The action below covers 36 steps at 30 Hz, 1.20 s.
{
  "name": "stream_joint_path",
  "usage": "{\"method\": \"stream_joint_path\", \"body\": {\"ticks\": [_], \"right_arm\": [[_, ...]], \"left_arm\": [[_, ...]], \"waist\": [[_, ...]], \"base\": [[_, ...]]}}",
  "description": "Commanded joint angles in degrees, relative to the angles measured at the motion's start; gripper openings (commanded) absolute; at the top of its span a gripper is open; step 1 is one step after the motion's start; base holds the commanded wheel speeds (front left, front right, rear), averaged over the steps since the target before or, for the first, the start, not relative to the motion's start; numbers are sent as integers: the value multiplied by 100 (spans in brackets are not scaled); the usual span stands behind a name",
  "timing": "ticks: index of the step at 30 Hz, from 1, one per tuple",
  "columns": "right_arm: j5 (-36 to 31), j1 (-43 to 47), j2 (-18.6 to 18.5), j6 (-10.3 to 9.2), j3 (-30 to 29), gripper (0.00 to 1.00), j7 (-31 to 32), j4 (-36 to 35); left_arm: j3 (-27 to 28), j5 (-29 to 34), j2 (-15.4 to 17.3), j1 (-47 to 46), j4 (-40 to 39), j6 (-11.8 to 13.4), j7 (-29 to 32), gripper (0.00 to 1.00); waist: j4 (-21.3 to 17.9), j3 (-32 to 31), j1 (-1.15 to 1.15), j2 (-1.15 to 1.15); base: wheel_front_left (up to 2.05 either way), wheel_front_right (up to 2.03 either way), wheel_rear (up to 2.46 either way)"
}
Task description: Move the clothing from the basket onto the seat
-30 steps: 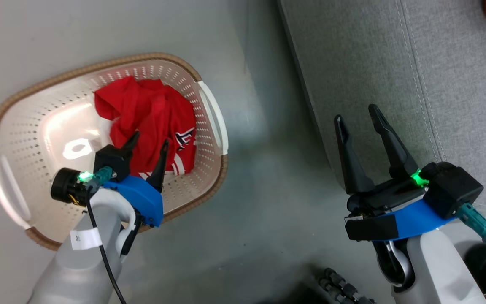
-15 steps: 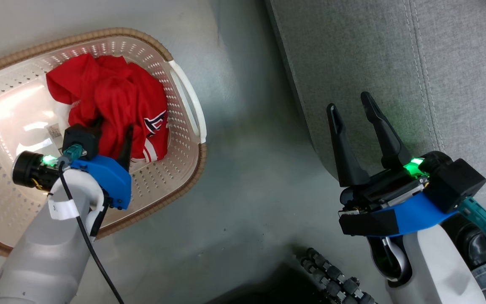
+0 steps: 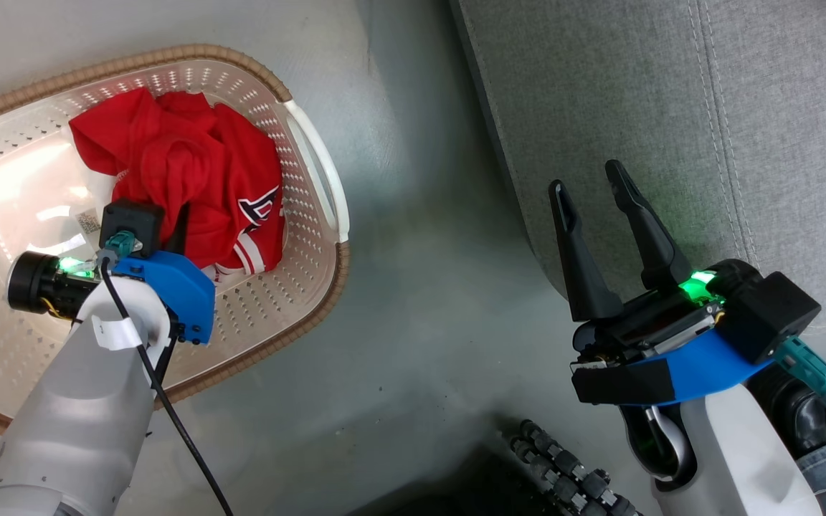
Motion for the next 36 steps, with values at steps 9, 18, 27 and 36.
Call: {"method": "stream_joint_path", "body": {"ticks": [9,18,27,36], "right_arm": [[-25,-133,9,1,32,100,-28,23],[-72,-178,9,1,48,100,-29,63],[-277,-152,9,1,3,100,-26,185],[-559,31,7,1,-36,100,-25,436]], "left_arm": [[93,-35,33,19,-170,-38,-16,0],[136,-32,-26,124,-188,-73,-16,0],[267,13,-172,511,-636,-87,-16,0],[515,81,-465,1218,-1297,-151,-17,0]], "waist": [[10,-59,0,0],[69,-211,0,0],[332,-1000,0,0],[763,-2108,0,0]], "base": [[0,0,0],[0,0,0],[0,0,0],[0,0,0]]}}
